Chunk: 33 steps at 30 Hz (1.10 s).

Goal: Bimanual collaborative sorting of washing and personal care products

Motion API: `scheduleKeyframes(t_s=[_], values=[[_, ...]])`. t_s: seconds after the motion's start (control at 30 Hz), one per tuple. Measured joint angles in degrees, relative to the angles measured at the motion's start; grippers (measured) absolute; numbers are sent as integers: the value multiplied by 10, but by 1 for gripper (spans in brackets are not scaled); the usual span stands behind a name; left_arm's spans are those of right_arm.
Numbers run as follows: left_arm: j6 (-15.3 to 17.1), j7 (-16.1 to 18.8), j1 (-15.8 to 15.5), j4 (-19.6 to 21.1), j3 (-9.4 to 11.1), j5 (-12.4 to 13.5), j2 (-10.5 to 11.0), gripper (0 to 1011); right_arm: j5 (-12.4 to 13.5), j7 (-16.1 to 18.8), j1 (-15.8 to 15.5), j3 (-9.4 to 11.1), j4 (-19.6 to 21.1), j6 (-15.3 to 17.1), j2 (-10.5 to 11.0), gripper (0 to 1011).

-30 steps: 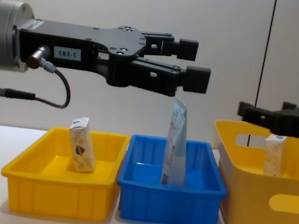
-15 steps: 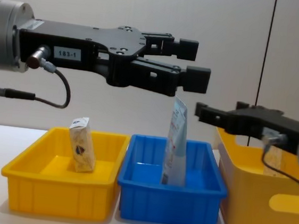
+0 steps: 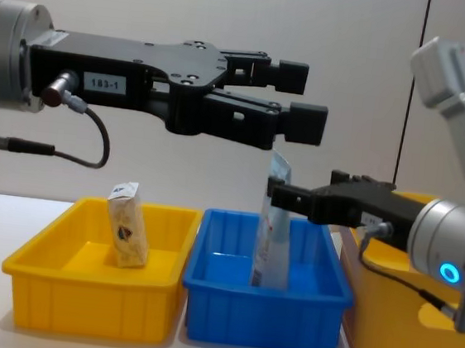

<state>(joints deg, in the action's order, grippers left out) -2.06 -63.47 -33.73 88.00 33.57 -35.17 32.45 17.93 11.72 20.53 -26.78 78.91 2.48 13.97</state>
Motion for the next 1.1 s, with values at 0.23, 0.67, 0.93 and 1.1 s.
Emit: scheduleKeyframes(t_s=[0.23,0.67,0.93,1.1], values=[[0,0,0,0,0,0,0,1001,-20,-21,5,-5,-19,-7,-14,1003],[0,0,0,0,0,0,0,1001,-45,-56,10,-5,-44,-11,-39,1003],[0,0,0,0,0,0,0,1001,-54,-71,15,-2,-58,-13,-55,1003],[0,0,0,0,0,0,0,1001,-59,-76,20,-2,-70,-17,-63,1003]])
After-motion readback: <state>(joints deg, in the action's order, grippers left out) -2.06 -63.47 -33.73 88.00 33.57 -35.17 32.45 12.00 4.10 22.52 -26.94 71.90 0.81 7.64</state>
